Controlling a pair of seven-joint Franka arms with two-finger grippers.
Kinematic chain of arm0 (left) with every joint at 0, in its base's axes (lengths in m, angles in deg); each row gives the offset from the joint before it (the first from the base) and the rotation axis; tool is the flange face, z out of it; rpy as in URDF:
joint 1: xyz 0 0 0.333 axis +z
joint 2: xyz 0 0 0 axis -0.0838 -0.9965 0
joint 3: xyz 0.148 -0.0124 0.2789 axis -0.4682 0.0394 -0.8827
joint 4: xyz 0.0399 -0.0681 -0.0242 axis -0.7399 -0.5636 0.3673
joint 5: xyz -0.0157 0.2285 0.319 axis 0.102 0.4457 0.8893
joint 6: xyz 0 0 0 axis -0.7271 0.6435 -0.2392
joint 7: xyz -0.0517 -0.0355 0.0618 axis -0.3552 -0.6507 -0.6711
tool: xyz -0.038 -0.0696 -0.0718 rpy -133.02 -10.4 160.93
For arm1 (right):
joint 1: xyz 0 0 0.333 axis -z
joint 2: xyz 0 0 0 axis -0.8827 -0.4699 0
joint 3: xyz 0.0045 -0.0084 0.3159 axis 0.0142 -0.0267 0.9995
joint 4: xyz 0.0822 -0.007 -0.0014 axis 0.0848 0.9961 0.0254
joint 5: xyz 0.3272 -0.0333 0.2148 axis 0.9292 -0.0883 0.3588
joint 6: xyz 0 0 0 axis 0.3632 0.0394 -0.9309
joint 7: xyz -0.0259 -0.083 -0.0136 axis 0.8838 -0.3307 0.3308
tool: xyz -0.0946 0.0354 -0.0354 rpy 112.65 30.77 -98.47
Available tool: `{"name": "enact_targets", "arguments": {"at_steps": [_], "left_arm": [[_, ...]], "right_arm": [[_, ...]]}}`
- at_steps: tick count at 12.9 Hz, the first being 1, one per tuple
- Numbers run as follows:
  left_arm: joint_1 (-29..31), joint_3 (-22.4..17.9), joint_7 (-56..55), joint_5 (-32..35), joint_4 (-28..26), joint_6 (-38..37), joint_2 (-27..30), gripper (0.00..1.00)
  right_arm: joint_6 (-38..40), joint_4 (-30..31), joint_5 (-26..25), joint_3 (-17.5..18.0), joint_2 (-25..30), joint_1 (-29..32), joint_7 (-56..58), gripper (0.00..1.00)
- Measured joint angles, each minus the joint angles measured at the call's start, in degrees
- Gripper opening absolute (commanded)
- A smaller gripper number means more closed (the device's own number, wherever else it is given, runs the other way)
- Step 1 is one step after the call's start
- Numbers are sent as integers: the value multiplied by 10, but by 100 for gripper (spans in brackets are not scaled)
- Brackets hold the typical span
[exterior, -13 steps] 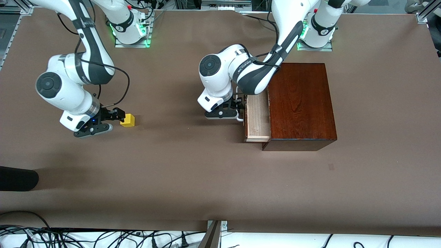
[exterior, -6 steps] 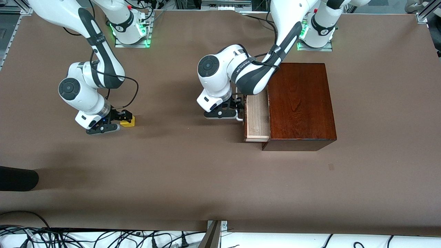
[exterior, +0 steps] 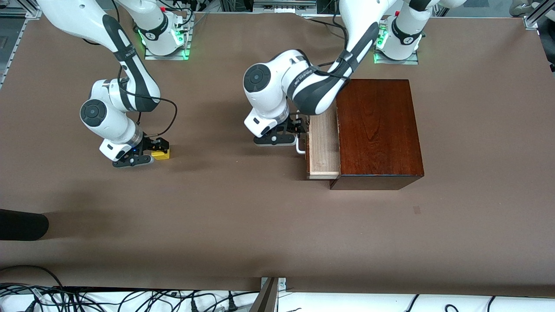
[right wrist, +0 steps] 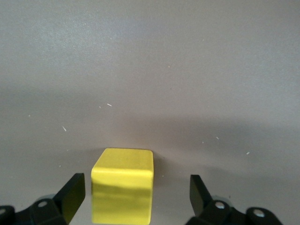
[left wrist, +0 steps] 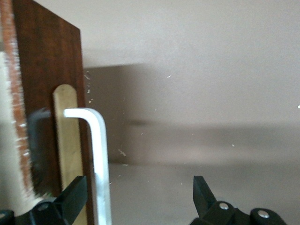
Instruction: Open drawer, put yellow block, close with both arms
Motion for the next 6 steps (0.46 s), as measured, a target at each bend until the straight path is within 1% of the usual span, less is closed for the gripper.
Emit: {"name": "enact_targets", "arguments": {"at_steps": [1,2,4,5,6], "left_arm": [[-1,0,0,0,9,-20,1,100],[-1,0,2,0,16,-33,5,100],[8,-2,29,0,32,-66,34,100],[25,-3,60,0,37,-89,60,100],[51,-4,95,-1,39,-113,87,100]], "right_arm": [[-6,4,0,0,-2,0,0,80],[-10,7,0,0,-5,0,-1,71],[-14,11,0,1,-9,0,-2,35],[-14,11,0,2,-10,0,-2,19],[-14,11,0,3,-10,0,-4,7]]}}
